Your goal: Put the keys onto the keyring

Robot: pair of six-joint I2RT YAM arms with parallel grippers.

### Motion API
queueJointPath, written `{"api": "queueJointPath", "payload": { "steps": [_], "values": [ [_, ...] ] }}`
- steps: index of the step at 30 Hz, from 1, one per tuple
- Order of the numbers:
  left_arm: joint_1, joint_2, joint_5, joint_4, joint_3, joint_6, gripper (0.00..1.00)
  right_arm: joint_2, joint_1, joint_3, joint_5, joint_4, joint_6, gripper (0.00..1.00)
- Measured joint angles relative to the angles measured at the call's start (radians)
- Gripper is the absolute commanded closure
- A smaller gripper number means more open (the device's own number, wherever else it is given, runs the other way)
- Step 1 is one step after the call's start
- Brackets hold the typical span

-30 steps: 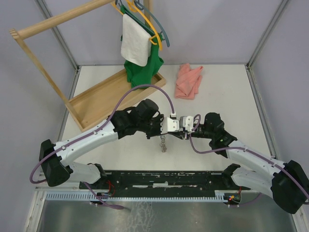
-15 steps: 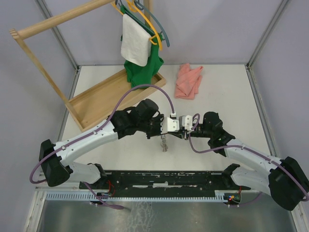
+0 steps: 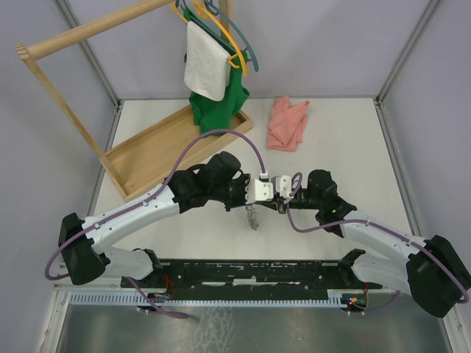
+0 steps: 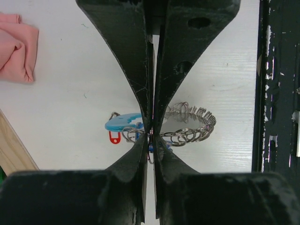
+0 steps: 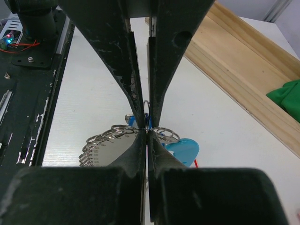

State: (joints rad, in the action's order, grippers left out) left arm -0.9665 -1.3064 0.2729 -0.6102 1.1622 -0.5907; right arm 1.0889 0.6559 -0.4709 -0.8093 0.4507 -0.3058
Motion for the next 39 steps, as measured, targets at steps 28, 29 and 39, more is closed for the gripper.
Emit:
{"api": "queueJointPath", "payload": {
  "steps": [28,29,39],
  "values": [
    [0.214,0.165,0.370,0.366,-0.257,0.092,0.54,-0.116,-0.030,0.000,-0.001,-0.143,-0.087,0.99],
    [0.215,0.160,0.384,0.367,-0.256,0.092,0.54,-0.117,-0.030,0.000,-0.002,-0.151,-0.098,0.99],
    [0.219,0.071,0.485,0.314,-0.228,0.028,0.54,-0.131,-0.030,0.000,-0.029,-0.225,-0.194,0.99]
  ]
}}
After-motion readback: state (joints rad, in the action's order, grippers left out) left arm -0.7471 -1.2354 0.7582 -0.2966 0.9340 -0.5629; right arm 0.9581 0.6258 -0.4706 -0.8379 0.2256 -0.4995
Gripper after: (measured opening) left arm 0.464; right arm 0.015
